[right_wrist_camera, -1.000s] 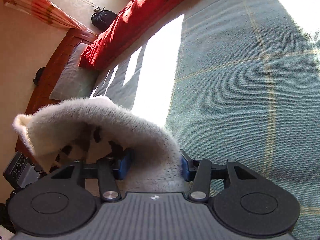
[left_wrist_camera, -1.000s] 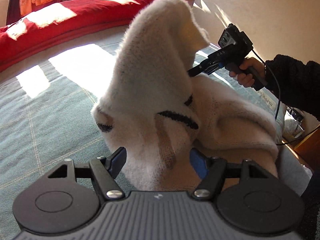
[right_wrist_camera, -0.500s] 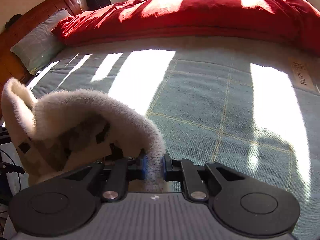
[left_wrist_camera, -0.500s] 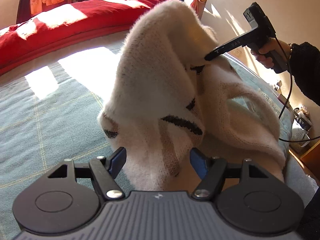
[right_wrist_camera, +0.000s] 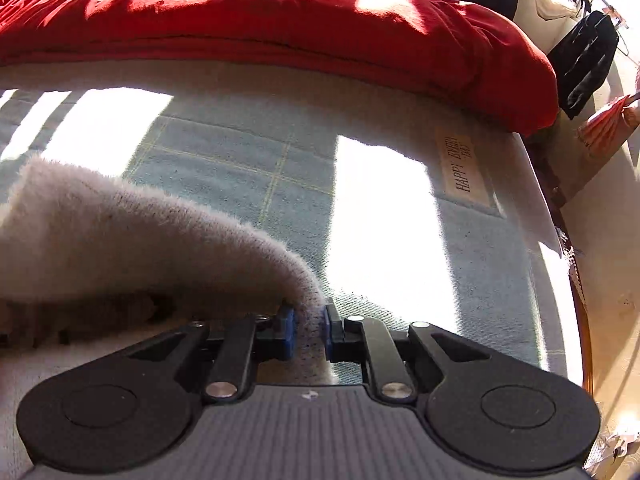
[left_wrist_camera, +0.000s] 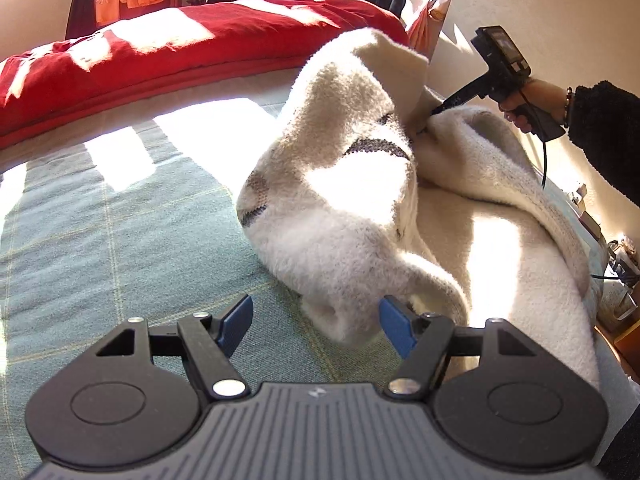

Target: Fold clothes

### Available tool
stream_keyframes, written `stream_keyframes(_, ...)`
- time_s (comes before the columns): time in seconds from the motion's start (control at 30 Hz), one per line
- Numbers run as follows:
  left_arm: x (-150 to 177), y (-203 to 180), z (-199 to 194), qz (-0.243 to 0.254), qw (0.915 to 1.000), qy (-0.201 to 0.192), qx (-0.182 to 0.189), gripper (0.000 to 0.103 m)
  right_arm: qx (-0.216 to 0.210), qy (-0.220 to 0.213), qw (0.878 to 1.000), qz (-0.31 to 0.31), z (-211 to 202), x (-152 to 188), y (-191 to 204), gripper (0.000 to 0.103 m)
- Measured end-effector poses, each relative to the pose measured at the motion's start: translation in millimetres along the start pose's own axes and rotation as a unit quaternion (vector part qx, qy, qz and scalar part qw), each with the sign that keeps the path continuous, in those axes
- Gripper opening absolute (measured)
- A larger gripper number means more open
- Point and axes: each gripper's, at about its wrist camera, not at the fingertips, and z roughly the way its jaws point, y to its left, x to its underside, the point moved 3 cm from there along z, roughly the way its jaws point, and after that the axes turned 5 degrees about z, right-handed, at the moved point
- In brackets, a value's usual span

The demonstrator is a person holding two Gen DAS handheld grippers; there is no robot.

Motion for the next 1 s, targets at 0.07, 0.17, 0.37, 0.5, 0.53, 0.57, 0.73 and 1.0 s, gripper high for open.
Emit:
stream_keyframes(0.07, 2, 0, -2, -0.001, 1.0, 0.001, -0.004, 0.07, 0.013, 0.01, 1.0, 0.006, 12, -3, -4, 0.016)
stream_keyframes(0.17, 5, -2, -3, 0.001, 1.0, 0.002, -0.006, 0.07, 0.003, 0.027, 1.0, 0.015, 20, -1, -7, 0.016)
stream_keyframes(0.37, -2, -8, -3, 0.017, 0.9996, 0.001, -0.021, 0.07, -0.036, 0.023, 0.999, 0.028, -11, 10, -16, 0.021)
stream_keyframes(0.5, -3, -23, -10, 0.035, 0.9987, -0.003, -0.036, 0.07, -0.071, 0.004, 0.997, 0.042, -59, 19, -21, 0.043)
stream_keyframes(0.53, -3, -27, -12, 0.041, 0.9982, -0.003, -0.042, 0.071, -0.08, 0.001, 0.996, 0.038, -72, 24, -19, 0.051)
stream_keyframes(0.57, -3, -31, -13, 0.046, 0.9978, -0.003, -0.048, 0.071, -0.09, -0.002, 0.995, 0.033, -85, 29, -17, 0.055)
stream_keyframes(0.73, 3, -57, -24, 0.058, 0.9964, -0.003, -0.061, 0.071, -0.143, 0.011, 0.99, 0.011, -138, 63, 9, 0.074)
stream_keyframes(1.0, 23, -89, -50, 0.049, 0.9936, -0.031, -0.097, 0.083, -0.154, -0.053, 0.985, -0.053, -213, 135, 69, 0.103)
